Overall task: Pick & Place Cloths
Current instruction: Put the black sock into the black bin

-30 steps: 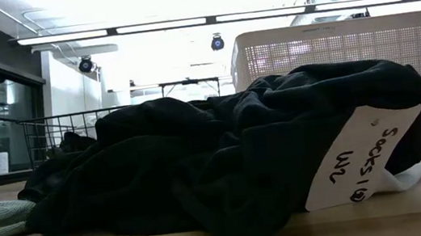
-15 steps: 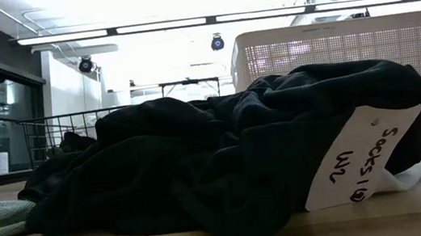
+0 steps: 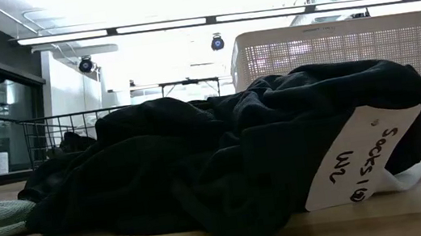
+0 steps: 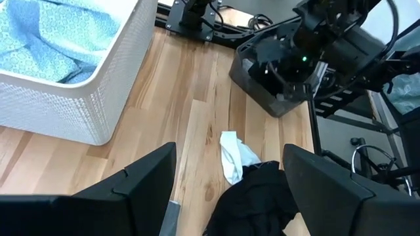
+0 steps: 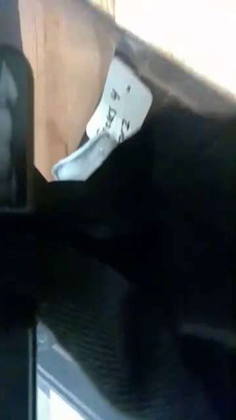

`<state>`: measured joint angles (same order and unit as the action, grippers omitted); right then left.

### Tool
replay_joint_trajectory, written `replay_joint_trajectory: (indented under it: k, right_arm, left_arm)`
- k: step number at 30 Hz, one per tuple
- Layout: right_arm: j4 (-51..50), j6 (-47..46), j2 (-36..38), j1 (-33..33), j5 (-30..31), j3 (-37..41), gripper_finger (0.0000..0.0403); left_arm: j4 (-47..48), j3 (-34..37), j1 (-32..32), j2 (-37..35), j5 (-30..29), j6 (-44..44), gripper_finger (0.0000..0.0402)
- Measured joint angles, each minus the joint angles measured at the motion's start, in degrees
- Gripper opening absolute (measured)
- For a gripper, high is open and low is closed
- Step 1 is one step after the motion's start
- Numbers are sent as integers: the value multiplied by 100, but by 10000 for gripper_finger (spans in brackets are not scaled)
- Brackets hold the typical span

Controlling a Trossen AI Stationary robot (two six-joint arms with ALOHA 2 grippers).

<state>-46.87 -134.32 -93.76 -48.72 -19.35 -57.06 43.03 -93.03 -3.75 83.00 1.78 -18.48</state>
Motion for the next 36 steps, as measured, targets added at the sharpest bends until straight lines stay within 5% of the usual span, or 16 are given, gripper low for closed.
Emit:
replay_joint_trajectory:
  k: [11, 20, 36]
  right_arm:
    - [-18, -553, 9, -437, -127, -11, 133]
    - [-272, -265, 540, -534, 647, -129, 202]
    - [-1572, 103, 1460, -209, 1752, -11, 202]
  left_arm:
    - [94, 0, 0, 0, 2, 2, 273]
    - [148, 0, 0, 0, 2, 2, 273]
    - [145, 0, 0, 0, 4, -2, 273]
